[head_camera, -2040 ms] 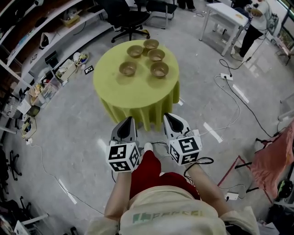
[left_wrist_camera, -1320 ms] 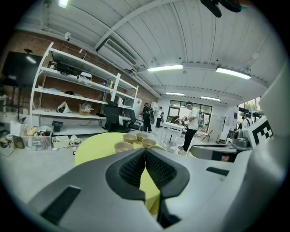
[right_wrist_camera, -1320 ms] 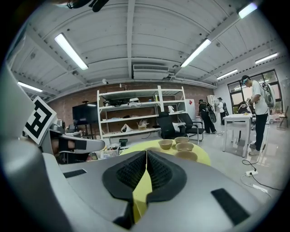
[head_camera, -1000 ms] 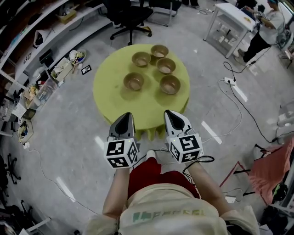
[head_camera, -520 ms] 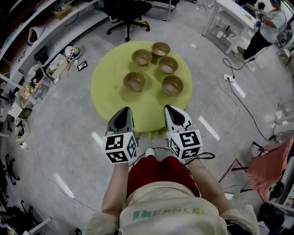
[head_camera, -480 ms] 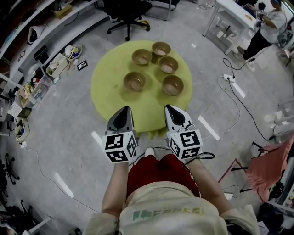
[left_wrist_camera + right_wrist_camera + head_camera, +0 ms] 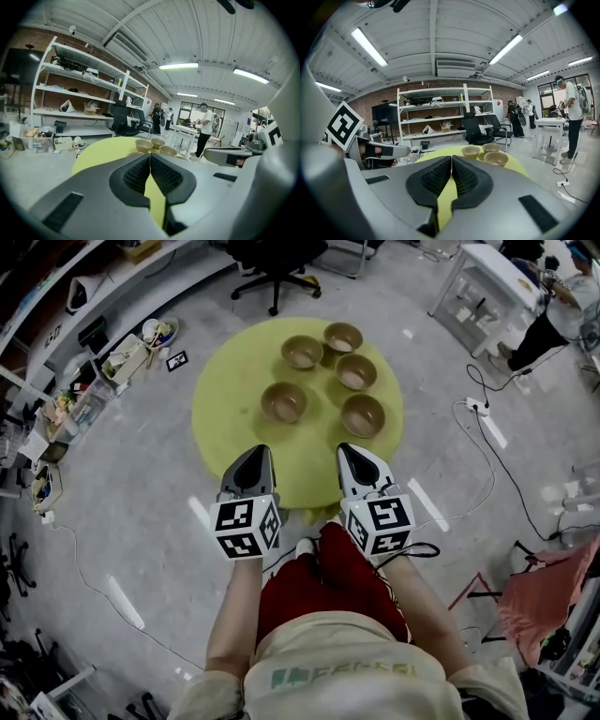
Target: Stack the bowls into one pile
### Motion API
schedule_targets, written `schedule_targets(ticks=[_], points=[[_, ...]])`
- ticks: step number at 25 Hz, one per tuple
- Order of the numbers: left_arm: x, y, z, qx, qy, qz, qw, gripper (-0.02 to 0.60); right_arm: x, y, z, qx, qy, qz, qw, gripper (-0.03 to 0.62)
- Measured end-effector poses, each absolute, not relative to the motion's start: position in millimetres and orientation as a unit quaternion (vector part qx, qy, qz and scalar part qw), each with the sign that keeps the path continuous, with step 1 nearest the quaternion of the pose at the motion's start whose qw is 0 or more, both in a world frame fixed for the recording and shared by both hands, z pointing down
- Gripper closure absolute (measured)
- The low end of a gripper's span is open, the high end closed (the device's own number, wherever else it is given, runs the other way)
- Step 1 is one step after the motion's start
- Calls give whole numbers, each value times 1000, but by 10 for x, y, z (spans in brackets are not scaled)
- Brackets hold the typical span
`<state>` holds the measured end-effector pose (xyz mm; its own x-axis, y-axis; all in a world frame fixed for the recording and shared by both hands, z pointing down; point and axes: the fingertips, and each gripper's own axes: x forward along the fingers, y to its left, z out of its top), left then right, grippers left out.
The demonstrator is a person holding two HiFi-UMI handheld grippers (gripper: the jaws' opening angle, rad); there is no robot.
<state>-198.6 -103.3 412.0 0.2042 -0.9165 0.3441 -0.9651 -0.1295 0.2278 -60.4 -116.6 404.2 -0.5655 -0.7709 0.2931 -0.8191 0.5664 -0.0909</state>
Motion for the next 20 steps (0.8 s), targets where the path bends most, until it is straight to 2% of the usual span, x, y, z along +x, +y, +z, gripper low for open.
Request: schedule_targets(ticks=[20], points=[[-2168, -1931, 4575, 705, -658, 74, 254, 557, -932, -2110, 4387, 380, -903, 142, 141, 557]])
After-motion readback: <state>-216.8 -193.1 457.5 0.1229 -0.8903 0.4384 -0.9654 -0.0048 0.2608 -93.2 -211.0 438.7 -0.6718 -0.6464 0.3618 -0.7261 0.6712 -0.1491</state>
